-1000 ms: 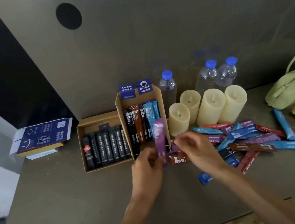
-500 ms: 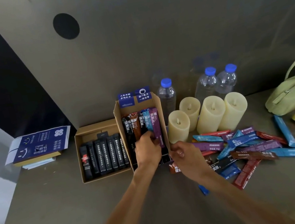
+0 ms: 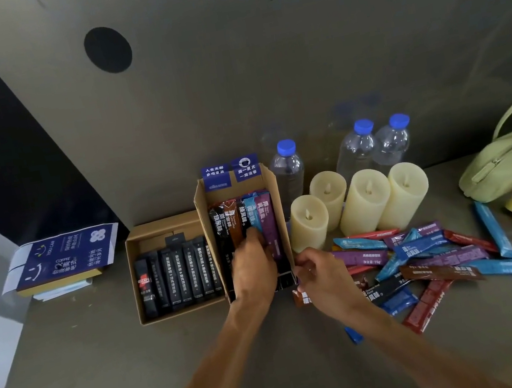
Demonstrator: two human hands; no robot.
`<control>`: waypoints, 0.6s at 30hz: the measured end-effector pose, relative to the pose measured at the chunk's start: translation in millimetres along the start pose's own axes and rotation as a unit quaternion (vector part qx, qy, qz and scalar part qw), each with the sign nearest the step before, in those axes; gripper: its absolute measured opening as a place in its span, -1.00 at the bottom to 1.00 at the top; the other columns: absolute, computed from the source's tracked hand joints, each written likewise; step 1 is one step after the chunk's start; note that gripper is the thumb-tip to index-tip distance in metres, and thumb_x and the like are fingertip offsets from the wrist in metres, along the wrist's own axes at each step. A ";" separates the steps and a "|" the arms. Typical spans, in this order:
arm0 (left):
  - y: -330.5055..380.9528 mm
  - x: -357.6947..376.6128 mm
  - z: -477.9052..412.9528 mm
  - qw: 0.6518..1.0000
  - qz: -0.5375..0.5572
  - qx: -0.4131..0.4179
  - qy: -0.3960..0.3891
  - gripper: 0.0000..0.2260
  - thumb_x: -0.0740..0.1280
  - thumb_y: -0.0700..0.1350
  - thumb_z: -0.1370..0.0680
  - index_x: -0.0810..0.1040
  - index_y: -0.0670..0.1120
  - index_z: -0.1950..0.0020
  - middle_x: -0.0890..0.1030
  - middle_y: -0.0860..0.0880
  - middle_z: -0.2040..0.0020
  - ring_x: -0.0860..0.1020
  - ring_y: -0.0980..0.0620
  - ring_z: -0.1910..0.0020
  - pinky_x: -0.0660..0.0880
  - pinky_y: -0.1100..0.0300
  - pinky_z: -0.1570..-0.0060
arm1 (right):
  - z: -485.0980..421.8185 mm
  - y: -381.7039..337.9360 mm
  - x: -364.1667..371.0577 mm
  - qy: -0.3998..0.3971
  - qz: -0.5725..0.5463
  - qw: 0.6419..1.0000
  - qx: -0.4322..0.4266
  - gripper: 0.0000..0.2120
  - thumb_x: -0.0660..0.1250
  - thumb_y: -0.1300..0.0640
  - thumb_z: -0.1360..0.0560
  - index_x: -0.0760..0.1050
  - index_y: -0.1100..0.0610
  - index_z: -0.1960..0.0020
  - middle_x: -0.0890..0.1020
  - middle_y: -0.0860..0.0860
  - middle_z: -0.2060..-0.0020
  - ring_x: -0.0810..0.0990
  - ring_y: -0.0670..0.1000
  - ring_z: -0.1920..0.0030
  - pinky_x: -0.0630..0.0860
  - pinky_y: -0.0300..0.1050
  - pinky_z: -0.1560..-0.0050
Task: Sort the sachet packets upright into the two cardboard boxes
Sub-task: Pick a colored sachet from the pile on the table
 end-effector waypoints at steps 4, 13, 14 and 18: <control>4.6 3.3 -2.5 1.000 -0.005 0.025 -0.016 -0.78 0.31 -0.28 -0.52 0.41 -0.11 -0.13 0.56 -0.12 -0.03 0.60 -0.17 0.02 0.59 -0.11 0.04 | -0.6 0.8 0.9 0.003 0.007 1.000 -0.002 -0.92 0.30 0.16 -0.59 0.53 0.06 0.07 0.64 -0.03 0.28 0.62 -0.11 0.26 0.41 -0.37 0.35; 3.3 0.7 -1.6 0.998 -0.020 0.045 -0.028 -0.77 0.29 -0.24 -0.55 0.42 -0.13 -0.20 0.58 -0.13 -0.05 0.60 -0.17 -0.02 0.59 -0.06 0.01 | 2.2 -1.3 -0.4 0.003 0.002 1.000 -0.009 -0.92 0.31 0.17 -0.59 0.54 0.06 0.06 0.64 -0.08 0.28 0.64 -0.13 0.27 0.44 -0.35 0.29; 2.9 -0.3 -0.2 0.998 -0.015 0.047 -0.024 -0.79 0.29 -0.26 -0.55 0.43 -0.14 -0.17 0.58 -0.13 -0.04 0.60 -0.17 0.00 0.59 -0.05 0.04 | 2.6 -1.1 -1.2 0.002 -0.001 1.000 -0.012 -0.92 0.31 0.18 -0.59 0.55 0.05 0.06 0.65 -0.08 0.26 0.65 -0.13 0.26 0.44 -0.36 0.27; 3.8 -8.4 10.6 0.999 -0.009 0.048 -0.018 -0.82 0.31 -0.24 -0.53 0.44 -0.08 -0.11 0.59 -0.08 -0.05 0.62 -0.11 0.03 0.60 -0.01 0.07 | 11.1 4.9 -8.9 0.002 -0.009 1.000 -0.011 -0.86 0.25 0.22 -0.60 0.57 0.06 0.02 0.65 -0.07 0.20 0.66 -0.11 0.21 0.49 -0.34 0.17</control>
Point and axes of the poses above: each hand's wrist, its own z-axis away from the middle knuckle, its own x-axis out of the palm, y = z × x, the point moved 3 cm from there along -z, towards the middle knuckle
